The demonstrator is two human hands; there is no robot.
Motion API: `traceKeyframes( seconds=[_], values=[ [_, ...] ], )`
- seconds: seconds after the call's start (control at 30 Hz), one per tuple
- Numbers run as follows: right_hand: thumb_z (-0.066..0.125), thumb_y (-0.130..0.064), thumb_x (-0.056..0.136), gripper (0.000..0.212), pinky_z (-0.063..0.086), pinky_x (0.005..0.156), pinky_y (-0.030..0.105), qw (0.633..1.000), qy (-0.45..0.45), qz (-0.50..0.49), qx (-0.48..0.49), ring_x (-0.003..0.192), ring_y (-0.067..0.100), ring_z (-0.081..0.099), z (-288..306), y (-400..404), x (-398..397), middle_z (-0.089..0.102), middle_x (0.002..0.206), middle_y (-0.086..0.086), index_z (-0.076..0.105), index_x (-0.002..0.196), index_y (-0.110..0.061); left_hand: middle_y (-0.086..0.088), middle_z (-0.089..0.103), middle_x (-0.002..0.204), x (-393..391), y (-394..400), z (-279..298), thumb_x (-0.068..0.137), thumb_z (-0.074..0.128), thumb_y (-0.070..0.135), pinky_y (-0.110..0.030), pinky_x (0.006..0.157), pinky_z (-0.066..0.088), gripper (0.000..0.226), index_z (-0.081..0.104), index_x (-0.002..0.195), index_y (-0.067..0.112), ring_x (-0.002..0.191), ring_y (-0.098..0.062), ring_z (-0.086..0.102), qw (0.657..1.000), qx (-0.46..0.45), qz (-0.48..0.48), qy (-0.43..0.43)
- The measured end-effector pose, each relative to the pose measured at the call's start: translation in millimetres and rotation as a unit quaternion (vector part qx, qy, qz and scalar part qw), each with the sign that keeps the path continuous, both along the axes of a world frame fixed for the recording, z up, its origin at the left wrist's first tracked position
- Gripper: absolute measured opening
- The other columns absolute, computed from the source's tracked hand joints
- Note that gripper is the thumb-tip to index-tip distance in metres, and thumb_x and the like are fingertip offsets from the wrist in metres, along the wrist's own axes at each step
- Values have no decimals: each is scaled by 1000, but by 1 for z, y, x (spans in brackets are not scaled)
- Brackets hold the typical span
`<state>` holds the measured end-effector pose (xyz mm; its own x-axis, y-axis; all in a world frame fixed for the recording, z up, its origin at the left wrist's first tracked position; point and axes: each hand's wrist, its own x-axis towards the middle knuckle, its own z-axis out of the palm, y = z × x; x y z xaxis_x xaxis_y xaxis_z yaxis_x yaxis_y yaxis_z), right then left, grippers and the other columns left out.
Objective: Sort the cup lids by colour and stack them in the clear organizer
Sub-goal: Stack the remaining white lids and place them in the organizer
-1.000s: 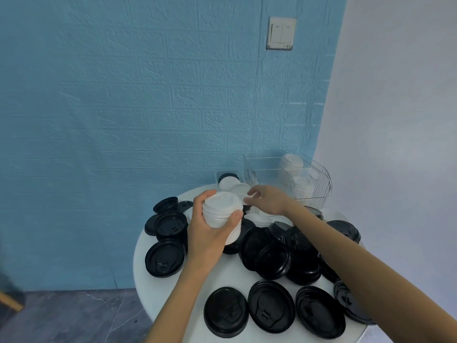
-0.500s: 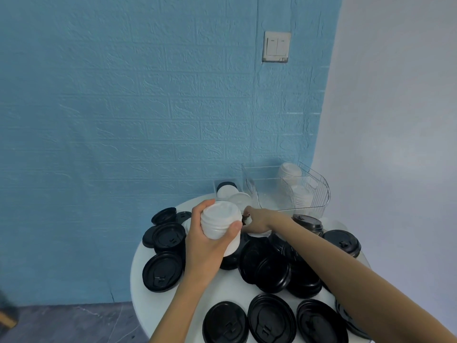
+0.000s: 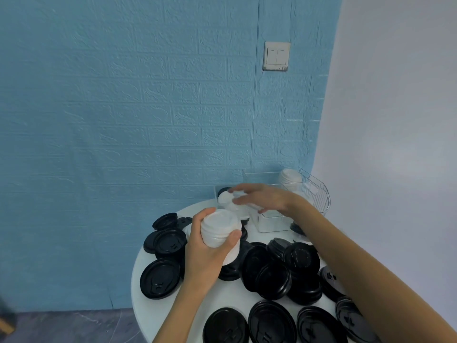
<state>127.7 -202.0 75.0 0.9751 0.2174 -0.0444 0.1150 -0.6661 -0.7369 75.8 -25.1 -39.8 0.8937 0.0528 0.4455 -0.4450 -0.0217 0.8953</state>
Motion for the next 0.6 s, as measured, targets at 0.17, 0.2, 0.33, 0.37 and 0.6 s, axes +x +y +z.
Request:
traceKeyframes(
  seconds=[0.17,0.2,0.33,0.37,0.6],
  values=[
    [85,-35,81,38,56,96,44,965,-89,14,246,97,18,67,18,15,-26,57,116,3,59,109,-32,38,58,107,-5,-7,0,72,92,29,-5,78,46,64,54,123,37,101,11,57,1000,11,-24,5],
    [88,-36,76,44,57,94,43,957,-110,10,268,96,20,67,16,20,-29,56,118,6,55,105,-30,37,58,108,-7,-9,0,71,92,34,-5,78,47,64,54,123,38,102,9,58,1000,10,-27,2],
    [91,-53,60,64,52,94,42,952,-142,-11,271,98,22,61,-8,35,-35,56,114,6,46,100,-34,31,64,111,-11,-9,5,60,83,57,-7,79,49,73,52,125,44,102,6,63,999,-29,-25,12],
    [89,-52,63,63,52,88,36,953,-136,-12,272,93,17,60,-14,36,-37,57,112,6,47,105,-33,32,65,111,-12,-9,7,62,83,56,-7,79,49,72,51,125,45,102,7,64,999,-38,-23,14],
    [86,-36,73,43,55,88,23,951,-113,4,289,104,10,70,-36,36,-48,71,122,1,75,112,-23,29,64,115,-11,-8,15,60,82,60,-18,84,53,80,48,130,45,106,1,66,999,-45,-12,-2]
  ],
)
